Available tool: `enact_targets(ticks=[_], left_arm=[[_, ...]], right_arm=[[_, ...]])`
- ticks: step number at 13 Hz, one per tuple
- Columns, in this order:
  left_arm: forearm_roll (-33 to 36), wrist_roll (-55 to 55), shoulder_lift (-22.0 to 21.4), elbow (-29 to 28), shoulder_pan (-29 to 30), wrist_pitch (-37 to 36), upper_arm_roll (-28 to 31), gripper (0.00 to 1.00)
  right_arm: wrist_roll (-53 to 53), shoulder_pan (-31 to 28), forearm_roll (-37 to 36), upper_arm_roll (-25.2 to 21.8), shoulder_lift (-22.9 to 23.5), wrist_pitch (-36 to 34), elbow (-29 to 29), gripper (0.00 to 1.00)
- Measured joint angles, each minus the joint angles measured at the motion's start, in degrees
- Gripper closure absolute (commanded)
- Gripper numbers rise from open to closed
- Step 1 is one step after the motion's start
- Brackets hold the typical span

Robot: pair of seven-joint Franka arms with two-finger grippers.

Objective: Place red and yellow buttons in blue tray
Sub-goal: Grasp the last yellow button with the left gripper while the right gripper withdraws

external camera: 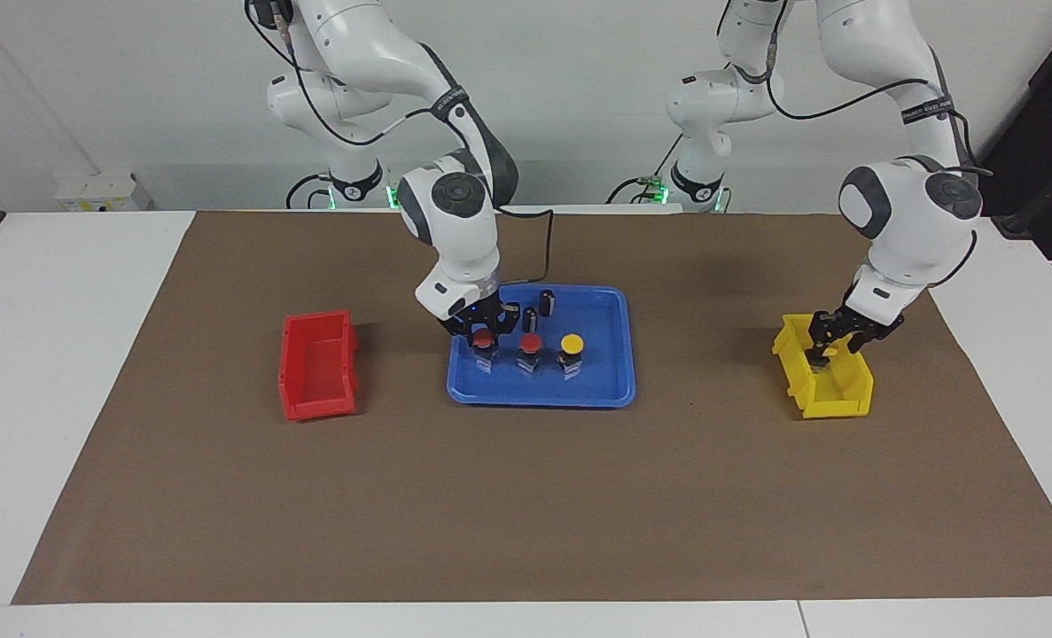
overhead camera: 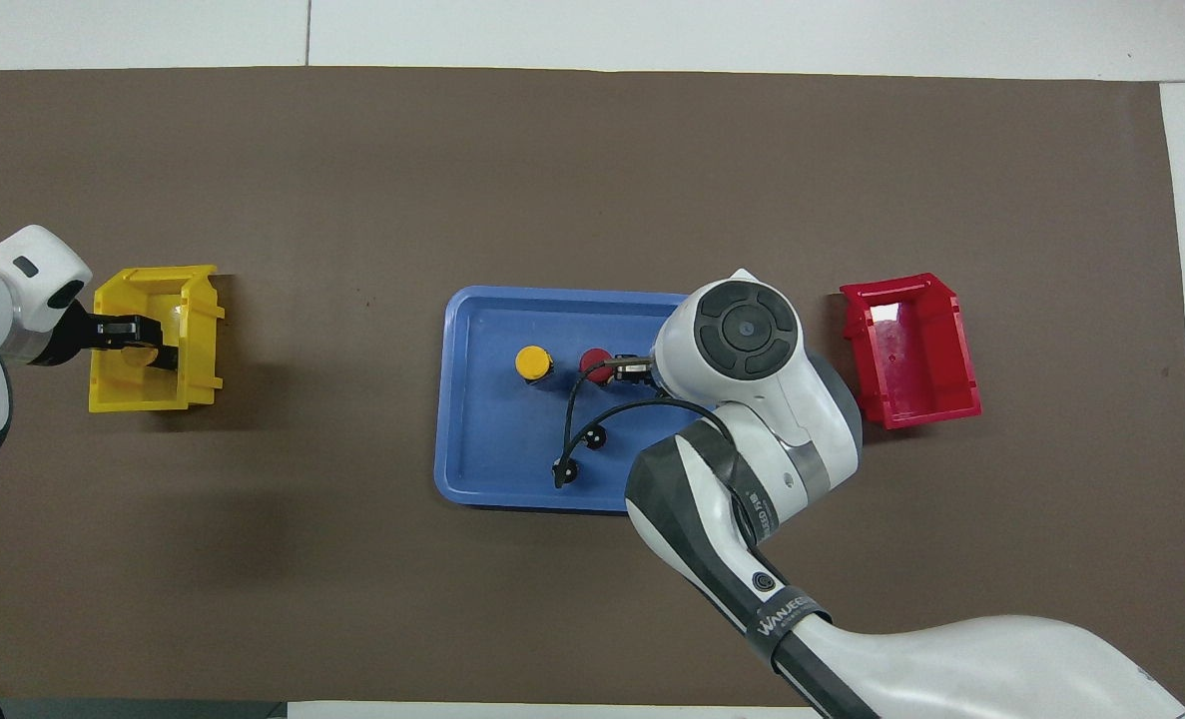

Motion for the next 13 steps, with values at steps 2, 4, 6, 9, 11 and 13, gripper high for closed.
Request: enact_targets(ticks=[2, 4, 6, 9, 11, 13], left_arm=[[0.0, 0.0, 0.1, -1.5, 0.0, 2.3, 0.0, 0.99], [0.0, -0.3, 0.6, -1.9, 0.0, 3.2, -0.1, 0.99], [0.1, -0.3, 0.8, 0.4, 0.0, 0.9, -0.3, 0.99], [6.8, -1.9, 0.7, 14.4, -1.5, -15.2, -0.9, 0.99], [7.9, -8.0, 0.6, 21.1, -5.5, -22.2, -1.3, 0.99], [7.8, -19.3, 0.8, 20.7, -12.4, -22.4, -1.8, 0.99]], right_arm=[[0.0, 0.0, -0.2, -0.2, 0.0, -0.1, 0.1, 0.0], [0.0, -0.8, -0.5, -0.9, -0.6, -3.4, 2.3, 0.0], [0.0, -4.8, -1.0, -1.1, -2.6, -11.5, 7.9, 0.0], [-1.4, -12.1, -1.2, -1.2, -7.4, -23.3, 14.5, 0.0], [-8.1, -17.5, -1.2, -1.3, -11.5, -29.2, 15.6, 0.0], [-15.3, -23.0, -1.0, -1.4, -15.5, -34.5, 15.9, 0.0]])
